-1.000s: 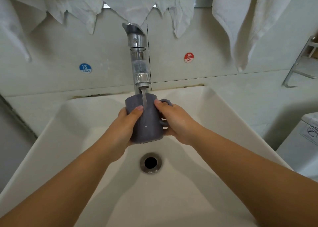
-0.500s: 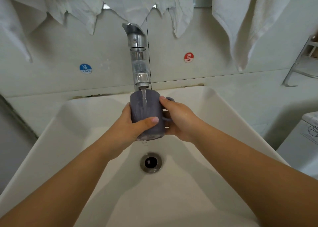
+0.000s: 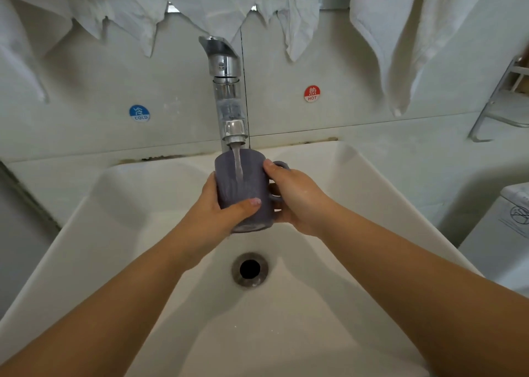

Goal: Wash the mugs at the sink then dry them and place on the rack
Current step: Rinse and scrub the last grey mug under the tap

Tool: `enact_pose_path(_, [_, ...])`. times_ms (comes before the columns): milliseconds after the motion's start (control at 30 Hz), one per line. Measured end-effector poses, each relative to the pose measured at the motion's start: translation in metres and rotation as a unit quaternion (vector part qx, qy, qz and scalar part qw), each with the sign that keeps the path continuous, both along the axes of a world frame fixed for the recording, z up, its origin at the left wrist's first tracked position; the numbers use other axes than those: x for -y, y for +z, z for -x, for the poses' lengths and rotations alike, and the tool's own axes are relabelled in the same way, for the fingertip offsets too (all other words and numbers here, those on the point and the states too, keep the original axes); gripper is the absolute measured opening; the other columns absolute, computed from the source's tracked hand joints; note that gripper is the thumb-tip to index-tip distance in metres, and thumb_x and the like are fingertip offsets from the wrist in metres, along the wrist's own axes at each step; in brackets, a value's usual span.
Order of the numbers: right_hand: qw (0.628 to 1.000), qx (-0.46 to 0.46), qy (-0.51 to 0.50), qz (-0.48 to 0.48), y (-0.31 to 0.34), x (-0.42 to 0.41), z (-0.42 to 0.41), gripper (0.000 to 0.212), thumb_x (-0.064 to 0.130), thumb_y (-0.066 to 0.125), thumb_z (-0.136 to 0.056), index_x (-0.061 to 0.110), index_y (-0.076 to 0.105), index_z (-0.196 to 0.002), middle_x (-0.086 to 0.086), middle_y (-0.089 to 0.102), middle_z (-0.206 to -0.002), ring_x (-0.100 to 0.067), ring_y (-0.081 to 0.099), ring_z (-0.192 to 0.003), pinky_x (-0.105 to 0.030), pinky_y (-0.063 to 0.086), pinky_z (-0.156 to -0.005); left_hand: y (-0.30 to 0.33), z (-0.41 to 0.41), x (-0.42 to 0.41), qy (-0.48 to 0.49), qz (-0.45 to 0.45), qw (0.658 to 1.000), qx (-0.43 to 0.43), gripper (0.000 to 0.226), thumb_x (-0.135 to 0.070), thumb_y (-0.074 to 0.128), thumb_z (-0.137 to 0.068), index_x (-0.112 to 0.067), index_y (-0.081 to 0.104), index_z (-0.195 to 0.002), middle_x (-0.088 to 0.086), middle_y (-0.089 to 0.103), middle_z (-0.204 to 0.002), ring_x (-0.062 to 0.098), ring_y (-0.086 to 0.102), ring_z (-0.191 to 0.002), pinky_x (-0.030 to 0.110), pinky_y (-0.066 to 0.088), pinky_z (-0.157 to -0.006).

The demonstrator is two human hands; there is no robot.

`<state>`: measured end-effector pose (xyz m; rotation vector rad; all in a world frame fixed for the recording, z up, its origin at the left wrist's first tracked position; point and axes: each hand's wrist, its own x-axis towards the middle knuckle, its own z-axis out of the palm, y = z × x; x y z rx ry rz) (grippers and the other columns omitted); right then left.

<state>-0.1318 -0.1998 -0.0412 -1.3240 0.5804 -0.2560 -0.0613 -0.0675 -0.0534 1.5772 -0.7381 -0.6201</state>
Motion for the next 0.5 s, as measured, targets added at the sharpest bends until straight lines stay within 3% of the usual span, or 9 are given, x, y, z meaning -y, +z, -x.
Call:
enact_pose_path(100, [0.998, -0.004, 0.004, 0.056, -0.002, -0.011, -0.003, 0.022, 0.039, 0.043, -0.1, 0.023, 0.059, -0.102, -0.004, 0.065, -0.105, -0.024, 0.064, -0.103, -0.047, 0.053, -0.091, -0.002, 0.004, 0.005, 0.103, 0.033, 0.994, 0.009, 0.04, -0.039, 0.061, -0.089, -0.02, 0.057, -0.123, 0.0, 0.071, -0.107, 0.01, 0.071, -0.089, 0.018, 0.056, -0.066])
enact_pose_path(200, [0.997, -0.003, 0.023, 0.077, -0.002, -0.016, -0.003, 0.021, 0.037, 0.041, -0.101, 0.026, 0.057, -0.095, -0.004, 0.065, -0.101, -0.021, 0.065, -0.096, -0.044, 0.054, -0.091, -0.001, 0.005, 0.007, 0.157, 0.02, 0.987, -0.006, 0.026, -0.047, 0.054, -0.092, -0.026, 0.063, -0.104, -0.002, 0.074, -0.091, 0.012, 0.072, -0.08, 0.023, 0.057, -0.062])
enact_pose_path(267, [0.996, -0.001, 0.031, 0.089, -0.002, -0.013, -0.002, 0.022, 0.036, 0.041, -0.101, 0.022, 0.058, -0.102, -0.009, 0.066, -0.108, -0.023, 0.064, -0.094, -0.044, 0.054, -0.09, -0.001, 0.005, 0.007, 0.153, 0.012, 0.988, -0.034, 0.034, -0.051, 0.049, -0.093, -0.025, 0.06, -0.111, -0.002, 0.073, -0.096, 0.013, 0.072, -0.083, 0.029, 0.059, -0.069])
enact_pose_path(400, [0.995, -0.001, 0.042, 0.093, 0.0, -0.006, 0.002, 0.028, 0.038, 0.041, -0.101, 0.02, 0.057, -0.115, -0.012, 0.063, -0.119, -0.022, 0.06, -0.093, -0.044, 0.054, -0.09, 0.0, 0.004, 0.006, 0.091, 0.029, 0.992, -0.086, 0.038, -0.041, 0.049, -0.097, -0.029, 0.045, -0.133, -0.006, 0.066, -0.117, 0.013, 0.066, -0.103, 0.037, 0.055, -0.088])
enact_pose_path(500, [0.994, -0.001, 0.046, 0.099, 0.003, -0.004, 0.004, 0.028, 0.038, 0.041, -0.101, 0.02, 0.059, -0.112, -0.018, 0.06, -0.124, -0.023, 0.058, -0.087, -0.044, 0.054, -0.09, 0.003, 0.005, 0.005, 0.086, 0.025, 0.991, -0.096, 0.03, -0.035, 0.046, -0.099, -0.03, 0.045, -0.129, -0.008, 0.064, -0.114, 0.012, 0.065, -0.099, 0.033, 0.054, -0.082])
